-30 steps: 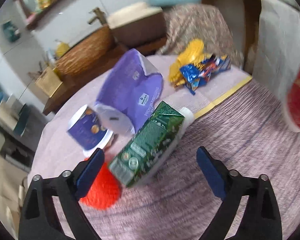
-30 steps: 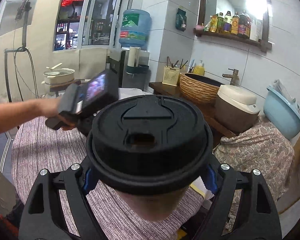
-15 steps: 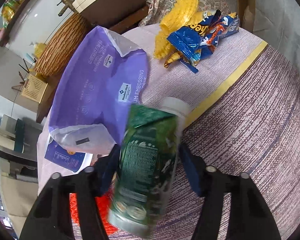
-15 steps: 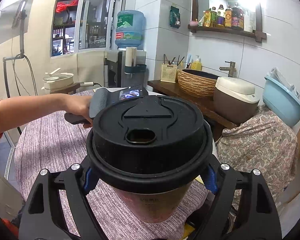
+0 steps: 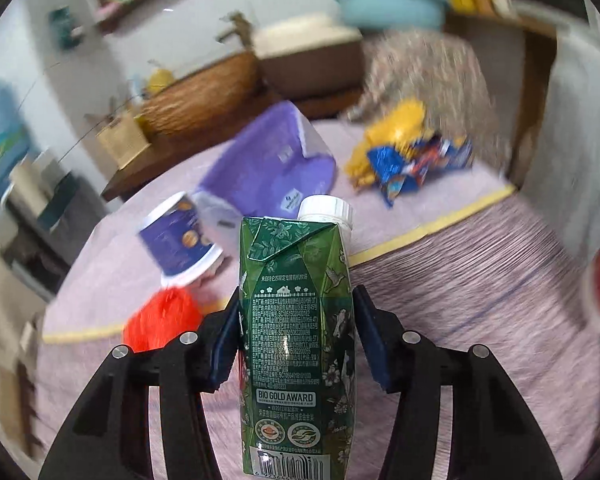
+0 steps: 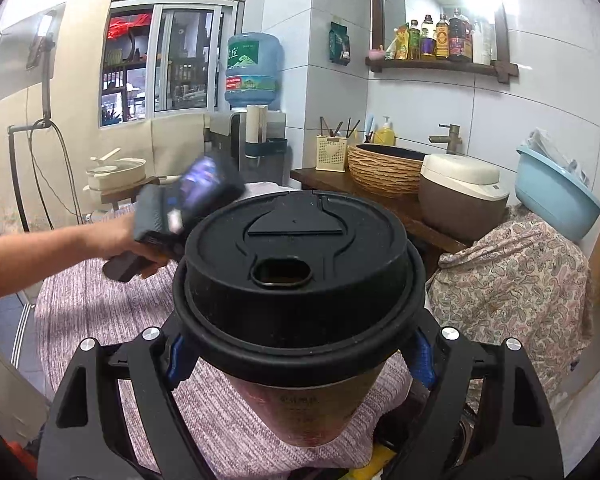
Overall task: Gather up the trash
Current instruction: 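Close the left gripper on the green milk carton and lift it, then carry the red cup over the bin and open the right gripper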
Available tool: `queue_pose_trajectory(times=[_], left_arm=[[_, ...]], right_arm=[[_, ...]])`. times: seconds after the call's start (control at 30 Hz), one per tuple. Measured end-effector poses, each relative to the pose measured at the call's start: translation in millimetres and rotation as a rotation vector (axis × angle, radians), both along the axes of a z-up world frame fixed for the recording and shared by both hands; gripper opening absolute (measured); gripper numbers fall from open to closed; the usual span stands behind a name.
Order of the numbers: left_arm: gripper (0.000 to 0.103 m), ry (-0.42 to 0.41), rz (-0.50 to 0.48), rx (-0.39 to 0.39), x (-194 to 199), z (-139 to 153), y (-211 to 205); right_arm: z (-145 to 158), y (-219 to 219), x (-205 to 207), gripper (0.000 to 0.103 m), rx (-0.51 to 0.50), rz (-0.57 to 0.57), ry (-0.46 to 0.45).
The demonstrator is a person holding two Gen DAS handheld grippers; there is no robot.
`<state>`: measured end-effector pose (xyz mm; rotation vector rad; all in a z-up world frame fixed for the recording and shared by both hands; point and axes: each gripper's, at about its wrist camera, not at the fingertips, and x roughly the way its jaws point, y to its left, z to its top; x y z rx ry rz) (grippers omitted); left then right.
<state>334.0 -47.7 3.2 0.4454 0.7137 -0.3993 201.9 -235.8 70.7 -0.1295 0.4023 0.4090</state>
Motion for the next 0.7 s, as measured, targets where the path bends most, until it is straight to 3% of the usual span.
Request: queue_pose_trajectory(times=[0.23,0.53,0.7], left_arm=[[0.053,-0.071,0.082,-0.209,-58.0,21.1,25.3],[0.053,-0.133,0.099,-0.337,-130.4,41.8,8.1],[0.053,-0.180,0.081,-0.357,-165.2,43.9,-15.9]], right_arm=[[-5.9,-5.0,-19.0,0.081,0.041,0.005,-0.006],[-8.5,-17.9,-50.9,0.081,0.064,-0.014,-0.027],[-15.0,-36.9,-68.6,0.081,0.087,-0.056,-0.024]])
